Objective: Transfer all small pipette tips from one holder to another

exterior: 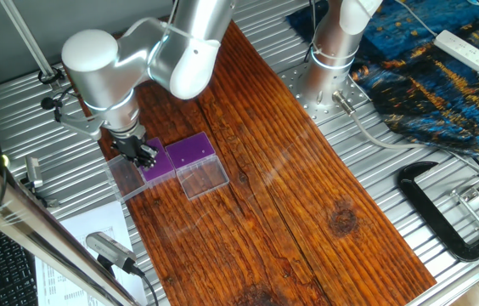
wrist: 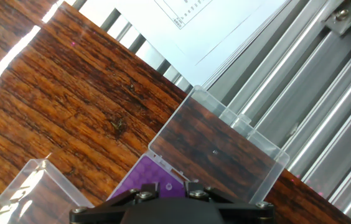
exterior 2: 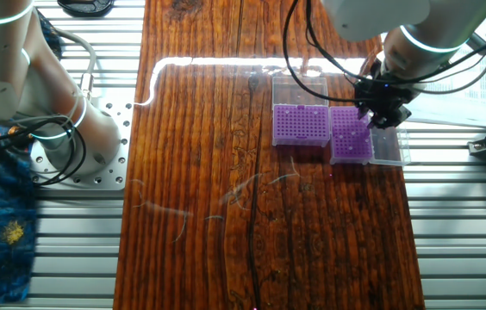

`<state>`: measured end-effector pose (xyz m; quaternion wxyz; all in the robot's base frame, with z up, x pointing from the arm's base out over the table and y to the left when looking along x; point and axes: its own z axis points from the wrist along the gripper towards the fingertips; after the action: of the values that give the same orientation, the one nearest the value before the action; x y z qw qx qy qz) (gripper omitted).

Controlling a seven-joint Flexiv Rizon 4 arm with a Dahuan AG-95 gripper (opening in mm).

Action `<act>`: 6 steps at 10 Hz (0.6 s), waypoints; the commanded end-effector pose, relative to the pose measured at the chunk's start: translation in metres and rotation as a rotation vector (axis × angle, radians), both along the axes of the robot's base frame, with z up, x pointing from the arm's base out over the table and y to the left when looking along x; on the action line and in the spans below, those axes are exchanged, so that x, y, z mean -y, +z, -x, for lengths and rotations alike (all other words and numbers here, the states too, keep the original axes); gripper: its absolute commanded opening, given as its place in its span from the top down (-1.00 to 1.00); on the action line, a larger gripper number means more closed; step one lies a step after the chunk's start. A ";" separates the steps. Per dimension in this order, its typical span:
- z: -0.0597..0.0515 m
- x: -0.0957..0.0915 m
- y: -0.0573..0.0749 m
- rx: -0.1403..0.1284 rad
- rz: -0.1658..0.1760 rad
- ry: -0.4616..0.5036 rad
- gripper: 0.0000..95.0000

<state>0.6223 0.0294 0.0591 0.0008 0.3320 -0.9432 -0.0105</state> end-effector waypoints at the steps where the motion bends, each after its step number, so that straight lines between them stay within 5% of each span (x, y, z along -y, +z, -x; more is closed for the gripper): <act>1: 0.001 0.000 -0.001 0.002 0.000 -0.003 0.60; 6: 0.002 -0.003 -0.004 0.005 0.002 -0.015 0.60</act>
<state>0.6206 0.0328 0.0547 -0.0018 0.3249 -0.9457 -0.0091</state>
